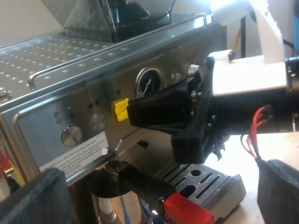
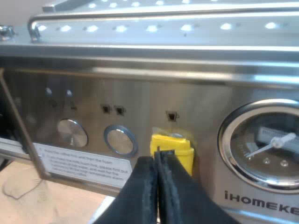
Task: Place mug into machine
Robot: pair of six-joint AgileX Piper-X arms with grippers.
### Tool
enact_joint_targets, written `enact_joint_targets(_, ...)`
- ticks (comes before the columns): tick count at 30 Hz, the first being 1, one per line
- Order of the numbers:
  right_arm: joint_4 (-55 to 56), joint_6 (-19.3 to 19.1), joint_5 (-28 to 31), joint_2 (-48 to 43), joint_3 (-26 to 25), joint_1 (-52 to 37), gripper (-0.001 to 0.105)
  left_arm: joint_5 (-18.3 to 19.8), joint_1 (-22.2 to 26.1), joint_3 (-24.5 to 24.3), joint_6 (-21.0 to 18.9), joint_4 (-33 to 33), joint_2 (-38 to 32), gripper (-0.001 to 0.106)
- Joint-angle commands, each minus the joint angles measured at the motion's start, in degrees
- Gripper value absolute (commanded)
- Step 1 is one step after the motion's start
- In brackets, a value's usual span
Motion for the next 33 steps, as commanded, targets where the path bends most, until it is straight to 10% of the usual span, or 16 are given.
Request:
enact_joint_targets(1,0.48,-0.27,1.06,0.95,-1.64,-0.03,0.000,0.31,-0.27,-0.37,-0.63,-0.55,-0.32,0.082)
enact_joint_targets(14,-0.73,-3.27,9.70,5.14,-4.29,-1.61,0.000,0.31,-0.27,-0.37,-0.63,-0.55,-0.32,0.082)
enact_joint_targets(25,-0.02,-3.26,5.11,4.81,-4.28,0.30,0.000,0.31,-0.27,-0.37,-0.21,-0.55,-0.32,0.082)
enact_joint_targets(33,15.25,0.19,4.85,0.05,-4.28,6.58,0.051,0.31,-0.27,-2.11,-2.19,1.14,-0.32,0.082)
